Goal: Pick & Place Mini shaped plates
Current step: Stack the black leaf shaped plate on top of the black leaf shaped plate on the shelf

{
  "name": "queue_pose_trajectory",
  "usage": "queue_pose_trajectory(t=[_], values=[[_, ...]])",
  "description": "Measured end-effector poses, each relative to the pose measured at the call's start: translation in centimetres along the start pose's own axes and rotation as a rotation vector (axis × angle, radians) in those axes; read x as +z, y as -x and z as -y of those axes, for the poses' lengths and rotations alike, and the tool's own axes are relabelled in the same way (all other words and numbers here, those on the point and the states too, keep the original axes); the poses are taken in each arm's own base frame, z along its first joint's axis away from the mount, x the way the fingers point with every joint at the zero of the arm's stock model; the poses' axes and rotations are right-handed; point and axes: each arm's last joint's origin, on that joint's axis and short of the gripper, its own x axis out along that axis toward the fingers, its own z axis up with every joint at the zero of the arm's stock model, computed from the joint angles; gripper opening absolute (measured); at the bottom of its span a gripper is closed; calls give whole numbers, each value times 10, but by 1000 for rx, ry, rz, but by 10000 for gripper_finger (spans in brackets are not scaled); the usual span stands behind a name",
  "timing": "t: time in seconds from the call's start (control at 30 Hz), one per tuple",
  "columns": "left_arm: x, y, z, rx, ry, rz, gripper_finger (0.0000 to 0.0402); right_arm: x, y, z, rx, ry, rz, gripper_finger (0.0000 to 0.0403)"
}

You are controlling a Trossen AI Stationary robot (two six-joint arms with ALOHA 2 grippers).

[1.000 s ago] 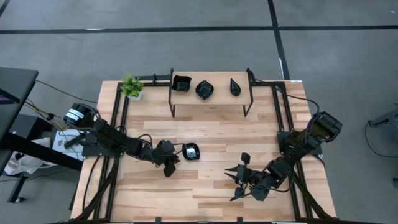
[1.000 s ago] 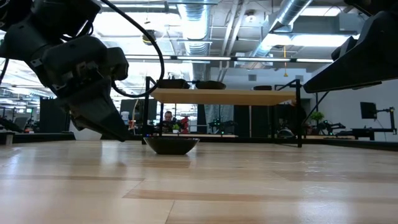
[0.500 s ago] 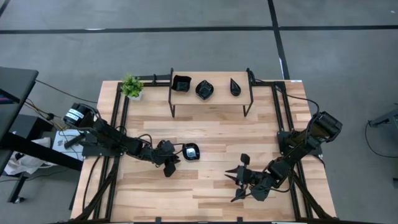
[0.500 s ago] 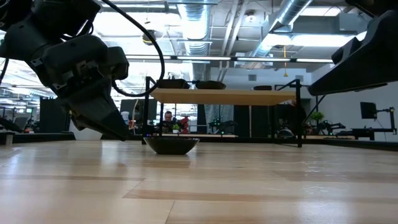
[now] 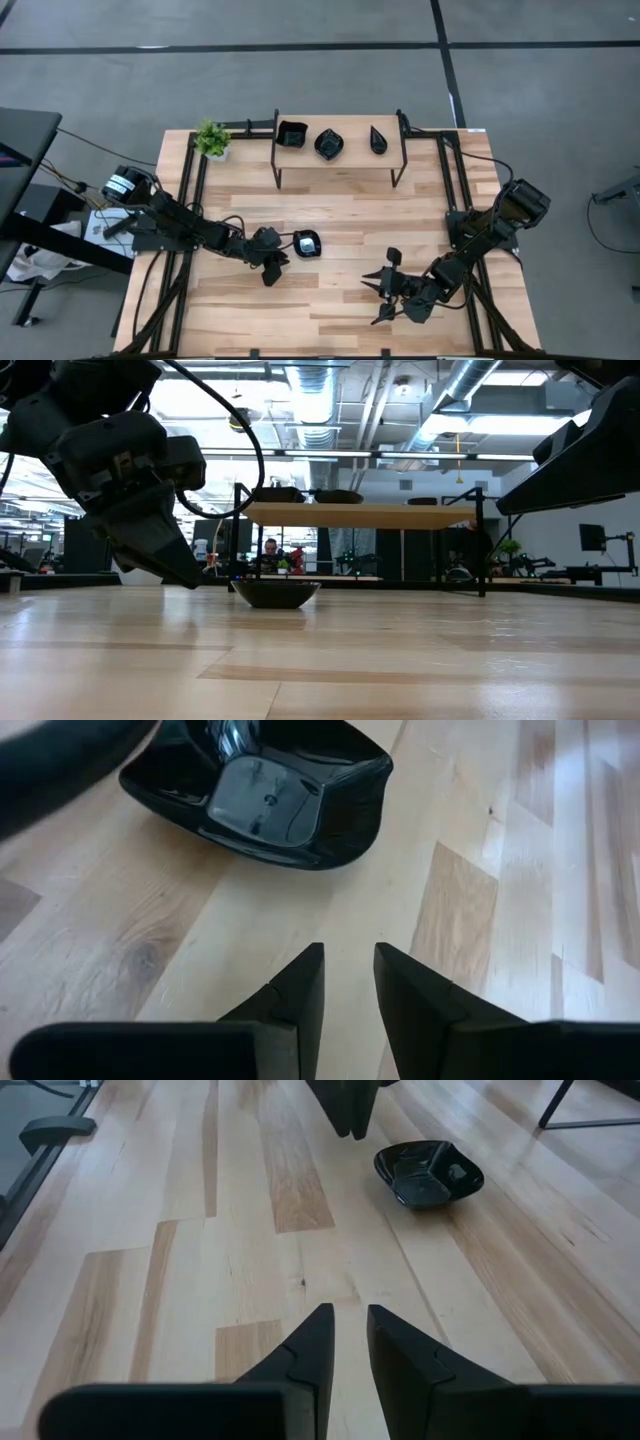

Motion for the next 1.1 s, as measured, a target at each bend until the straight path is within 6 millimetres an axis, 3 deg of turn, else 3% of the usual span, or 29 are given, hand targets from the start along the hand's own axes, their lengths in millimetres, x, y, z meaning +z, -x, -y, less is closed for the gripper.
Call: queue_pose_trajectory(t=[1.1], values=[[1, 0, 0, 1, -31, 11, 92, 0, 0, 0, 3, -4, 4, 59]])
